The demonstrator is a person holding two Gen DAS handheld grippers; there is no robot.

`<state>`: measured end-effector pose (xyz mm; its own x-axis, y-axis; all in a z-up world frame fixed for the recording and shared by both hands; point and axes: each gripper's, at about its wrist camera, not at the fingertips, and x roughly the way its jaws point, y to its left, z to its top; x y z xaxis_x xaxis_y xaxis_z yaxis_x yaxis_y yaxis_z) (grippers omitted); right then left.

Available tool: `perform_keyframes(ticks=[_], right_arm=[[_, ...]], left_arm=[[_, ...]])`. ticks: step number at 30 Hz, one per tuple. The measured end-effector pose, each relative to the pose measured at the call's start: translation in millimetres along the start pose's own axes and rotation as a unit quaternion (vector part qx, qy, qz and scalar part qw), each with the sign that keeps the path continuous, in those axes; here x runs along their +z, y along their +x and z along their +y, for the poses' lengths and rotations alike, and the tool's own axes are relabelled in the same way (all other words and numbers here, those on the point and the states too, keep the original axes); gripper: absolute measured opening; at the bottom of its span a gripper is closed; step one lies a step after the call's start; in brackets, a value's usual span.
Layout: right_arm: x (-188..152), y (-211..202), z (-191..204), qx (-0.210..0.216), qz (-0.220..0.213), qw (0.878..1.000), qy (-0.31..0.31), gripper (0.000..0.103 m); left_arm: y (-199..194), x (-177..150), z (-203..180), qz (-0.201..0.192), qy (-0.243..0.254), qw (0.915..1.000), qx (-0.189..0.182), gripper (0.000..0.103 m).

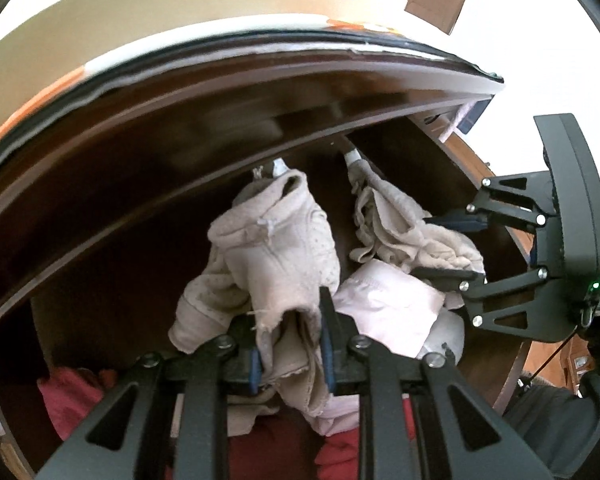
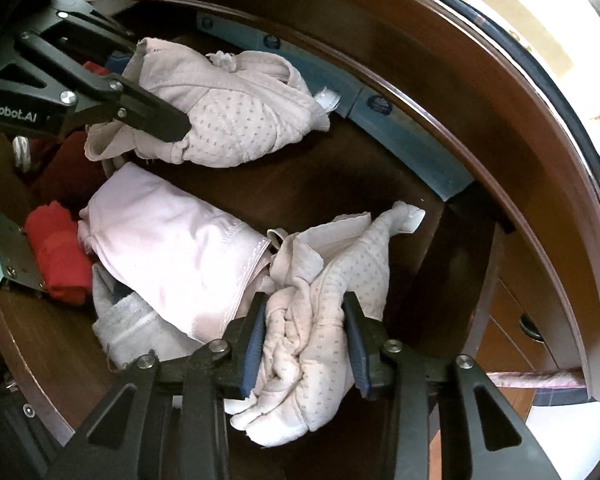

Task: Take underwear out of drawer
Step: 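Lift the beige underwear with the left tool while the right tool lifts the pink underwear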

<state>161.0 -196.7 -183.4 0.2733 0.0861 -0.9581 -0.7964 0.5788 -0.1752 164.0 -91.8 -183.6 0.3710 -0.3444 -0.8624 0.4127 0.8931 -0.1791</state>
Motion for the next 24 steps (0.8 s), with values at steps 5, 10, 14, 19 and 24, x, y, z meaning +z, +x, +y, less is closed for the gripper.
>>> perform_keyframes(ticks=[5,10,14,19,24], right_arm=[[-5,-6,-2,-0.002,-0.012,1.000,0.006,0.037],[-6,-11,-1,-0.003,-0.031,0.999,0.008,0.036],[-11,-21,0,-0.004,-0.047,0.999,0.010,0.035],[-14,-31,-1,-0.004,-0.078,0.997,0.017,0.034],[-19,-42,1,-0.007,-0.106,0.994,0.022,0.034]], left_arm=[[-7,-2,3,-0.011,-0.003,0.9999,0.002,0.020],[-12,-6,1,-0.018,0.002,0.9997,0.015,0.020],[-16,-7,1,-0.025,0.004,0.9994,0.023,0.020],[-26,-10,3,-0.046,0.000,0.9987,0.024,0.020],[-37,-18,5,-0.061,0.002,0.9976,0.033,0.020]])
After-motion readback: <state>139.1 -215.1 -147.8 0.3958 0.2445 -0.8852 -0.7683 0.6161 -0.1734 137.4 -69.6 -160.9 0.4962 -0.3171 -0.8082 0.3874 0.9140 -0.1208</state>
